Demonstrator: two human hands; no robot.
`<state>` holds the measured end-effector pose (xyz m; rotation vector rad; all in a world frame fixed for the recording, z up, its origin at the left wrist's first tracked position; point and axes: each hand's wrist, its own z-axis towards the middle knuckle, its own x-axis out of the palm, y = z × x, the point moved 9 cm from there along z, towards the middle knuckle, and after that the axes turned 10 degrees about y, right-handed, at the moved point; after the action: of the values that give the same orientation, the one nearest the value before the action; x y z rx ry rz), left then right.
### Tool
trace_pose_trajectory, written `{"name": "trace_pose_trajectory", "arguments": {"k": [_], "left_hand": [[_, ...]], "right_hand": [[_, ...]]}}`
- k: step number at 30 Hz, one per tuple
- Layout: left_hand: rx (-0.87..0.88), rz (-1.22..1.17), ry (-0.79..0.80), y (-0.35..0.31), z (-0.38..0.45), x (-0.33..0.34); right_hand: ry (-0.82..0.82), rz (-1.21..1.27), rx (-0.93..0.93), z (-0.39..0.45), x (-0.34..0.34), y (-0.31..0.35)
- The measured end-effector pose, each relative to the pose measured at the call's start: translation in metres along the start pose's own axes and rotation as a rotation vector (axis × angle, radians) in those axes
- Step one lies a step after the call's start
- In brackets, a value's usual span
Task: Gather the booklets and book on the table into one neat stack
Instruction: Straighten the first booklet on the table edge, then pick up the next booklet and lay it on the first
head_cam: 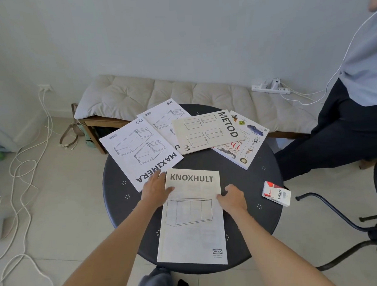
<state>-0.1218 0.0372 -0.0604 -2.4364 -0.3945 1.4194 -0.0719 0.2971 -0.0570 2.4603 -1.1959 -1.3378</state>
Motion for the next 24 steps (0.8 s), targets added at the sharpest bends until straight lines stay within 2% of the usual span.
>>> {"name": "trace_pose_trajectory", "arguments": {"k": [6,12,19,24], "left_hand": [[0.024,0.001,0.001,-0.012,0.055,-0.063],[0.064,0.045,0.05,-0.028,0.13,-0.109],[0.089,0.076,0.151,-0.044,0.215,-0.117],[0.103,0.106,0.202,-0.053,0.262,-0.108]], "right_hand": [[0.03,0.168,-0.049,0.028,-0.028,0.047],[0.098,0.432,0.066,0.082,-0.022,0.071],[0.192,0.908,0.259,0.117,0.002,0.085],[0.16,1.069,0.33,0.135,0.016,0.086]]}}
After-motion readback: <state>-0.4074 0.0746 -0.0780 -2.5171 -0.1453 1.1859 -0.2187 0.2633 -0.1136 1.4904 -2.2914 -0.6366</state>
